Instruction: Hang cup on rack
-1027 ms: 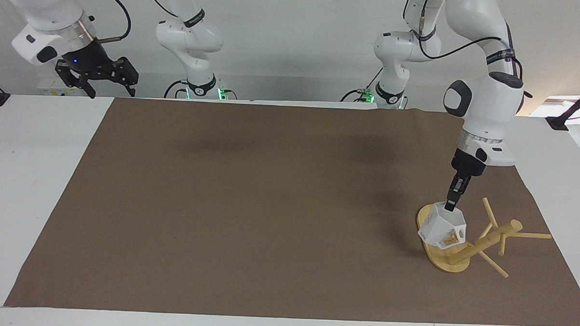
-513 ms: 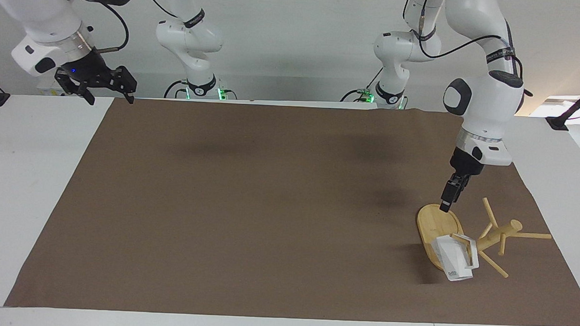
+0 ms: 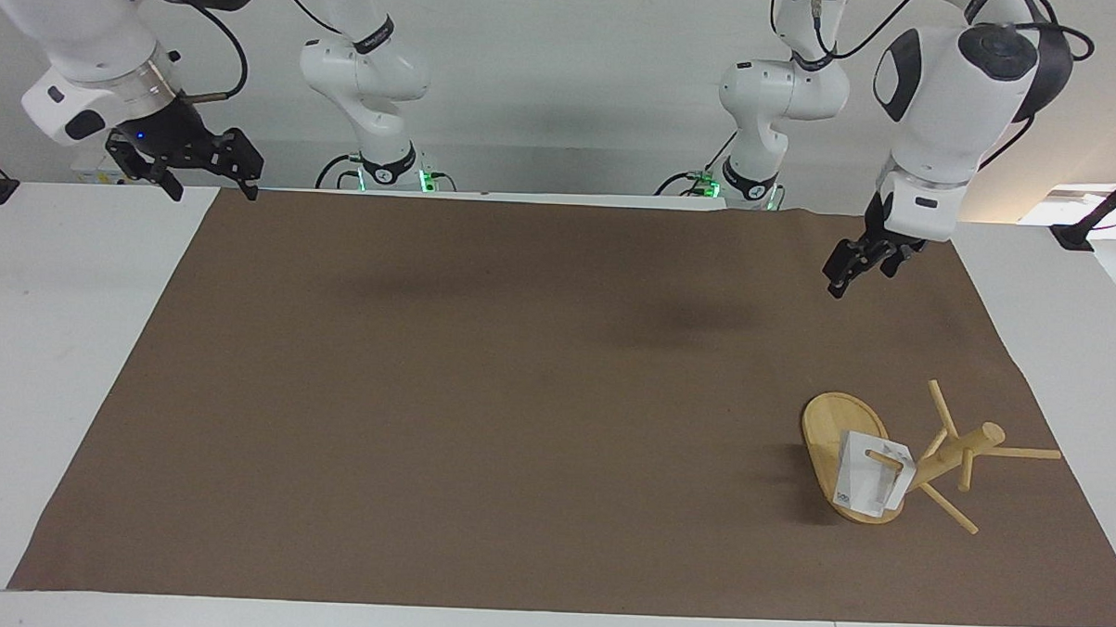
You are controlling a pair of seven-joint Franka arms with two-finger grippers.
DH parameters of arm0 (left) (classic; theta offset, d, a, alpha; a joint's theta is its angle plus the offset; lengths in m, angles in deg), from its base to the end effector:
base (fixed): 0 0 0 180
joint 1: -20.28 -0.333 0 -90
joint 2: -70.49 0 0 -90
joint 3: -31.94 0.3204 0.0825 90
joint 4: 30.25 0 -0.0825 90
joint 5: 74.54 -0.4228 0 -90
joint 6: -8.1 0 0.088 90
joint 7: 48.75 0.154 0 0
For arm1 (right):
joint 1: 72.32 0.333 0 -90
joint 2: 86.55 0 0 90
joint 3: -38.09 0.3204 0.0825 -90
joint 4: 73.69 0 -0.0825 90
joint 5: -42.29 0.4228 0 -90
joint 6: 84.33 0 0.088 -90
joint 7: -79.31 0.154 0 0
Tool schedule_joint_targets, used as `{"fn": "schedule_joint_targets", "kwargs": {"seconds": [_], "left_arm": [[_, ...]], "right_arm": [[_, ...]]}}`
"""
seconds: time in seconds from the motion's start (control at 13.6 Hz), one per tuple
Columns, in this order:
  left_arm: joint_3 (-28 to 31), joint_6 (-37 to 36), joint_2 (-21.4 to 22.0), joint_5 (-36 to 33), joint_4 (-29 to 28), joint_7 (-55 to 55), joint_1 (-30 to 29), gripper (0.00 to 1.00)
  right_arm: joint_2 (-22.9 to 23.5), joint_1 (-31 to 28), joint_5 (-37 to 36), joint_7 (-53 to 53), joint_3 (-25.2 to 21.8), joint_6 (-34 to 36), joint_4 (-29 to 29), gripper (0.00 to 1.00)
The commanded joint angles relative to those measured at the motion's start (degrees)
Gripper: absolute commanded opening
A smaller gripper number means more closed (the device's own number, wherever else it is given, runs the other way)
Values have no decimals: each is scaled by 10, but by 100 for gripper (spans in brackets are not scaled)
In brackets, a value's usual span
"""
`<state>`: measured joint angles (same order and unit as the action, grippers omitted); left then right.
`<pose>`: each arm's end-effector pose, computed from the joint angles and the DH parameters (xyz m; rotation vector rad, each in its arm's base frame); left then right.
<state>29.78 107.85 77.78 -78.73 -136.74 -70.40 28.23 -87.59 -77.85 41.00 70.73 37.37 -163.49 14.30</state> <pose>0.5542 -0.0894 0.5223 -3.0561 -0.2907 -0.0463 0.5570 -0.0649 0.5953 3.1292 0.0594 -0.2158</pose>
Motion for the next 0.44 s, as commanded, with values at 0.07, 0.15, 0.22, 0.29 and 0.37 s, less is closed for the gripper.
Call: {"fn": "schedule_joint_targets", "kwargs": {"seconds": [0.07, 0.15, 0.22, 0.29, 0.37], "left_arm": [[4, -85, -30, 21, 89, 97, -53, 100], [3, -110, -45, 23, 112, 103, -54, 100], [3, -135, -51, 25, 135, 136, -56, 100], [4, -156, -63, 30, 160, 183, -57, 100], [4, -169, -79, 34, 190, 197, -59, 100]], "right_arm": [[-5, 7, -5, 11, -1, -8, 8, 100], [-5, 5, -5, 11, -1, -8, 9, 100], [-5, 4, -4, 11, -1, -8, 9, 100], [-5, 3, -3, 11, -1, -8, 9, 100], [-5, 3, -3, 11, -1, -8, 9, 100]]}}
